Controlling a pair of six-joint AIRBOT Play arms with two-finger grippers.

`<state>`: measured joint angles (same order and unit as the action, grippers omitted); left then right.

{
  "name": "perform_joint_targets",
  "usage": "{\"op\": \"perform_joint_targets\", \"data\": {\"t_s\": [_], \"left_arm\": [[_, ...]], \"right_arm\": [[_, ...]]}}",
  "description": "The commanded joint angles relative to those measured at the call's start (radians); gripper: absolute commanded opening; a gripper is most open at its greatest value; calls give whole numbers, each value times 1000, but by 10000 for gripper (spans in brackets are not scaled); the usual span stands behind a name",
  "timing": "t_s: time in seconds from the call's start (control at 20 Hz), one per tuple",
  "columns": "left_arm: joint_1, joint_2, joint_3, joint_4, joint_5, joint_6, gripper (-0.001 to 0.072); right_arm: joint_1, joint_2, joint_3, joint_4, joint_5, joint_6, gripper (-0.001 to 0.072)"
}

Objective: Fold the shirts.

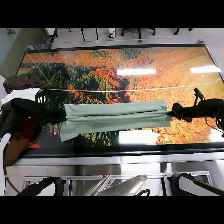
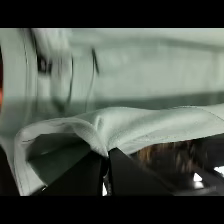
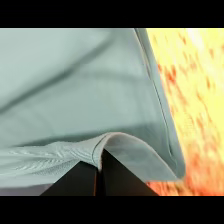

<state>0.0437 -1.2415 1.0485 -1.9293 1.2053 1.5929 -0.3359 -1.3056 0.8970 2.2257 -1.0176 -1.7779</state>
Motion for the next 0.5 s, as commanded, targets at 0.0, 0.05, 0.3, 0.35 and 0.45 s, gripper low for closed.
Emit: {"op": "perform_joint_targets", "data": {"t_s": [0.0, 0.05, 0.3, 0.35, 0.45], "left_arm": [[-10, -228, 183, -1, -98, 0, 15], [-11, -276, 227, -3, -104, 3, 15], [-31, -480, 424, -8, -87, 3, 15], [-32, -507, 449, -7, -68, 3, 16], [-43, -552, 488, -9, -25, 3, 18]], "right_arm": [[48, -162, 129, 50, 108, -33, 18], [57, -209, 157, 49, 121, -33, 19], [65, -349, 240, 49, 144, -34, 20], [65, -355, 244, 50, 143, -49, 28], [61, -354, 266, 47, 97, -60, 375]]}}
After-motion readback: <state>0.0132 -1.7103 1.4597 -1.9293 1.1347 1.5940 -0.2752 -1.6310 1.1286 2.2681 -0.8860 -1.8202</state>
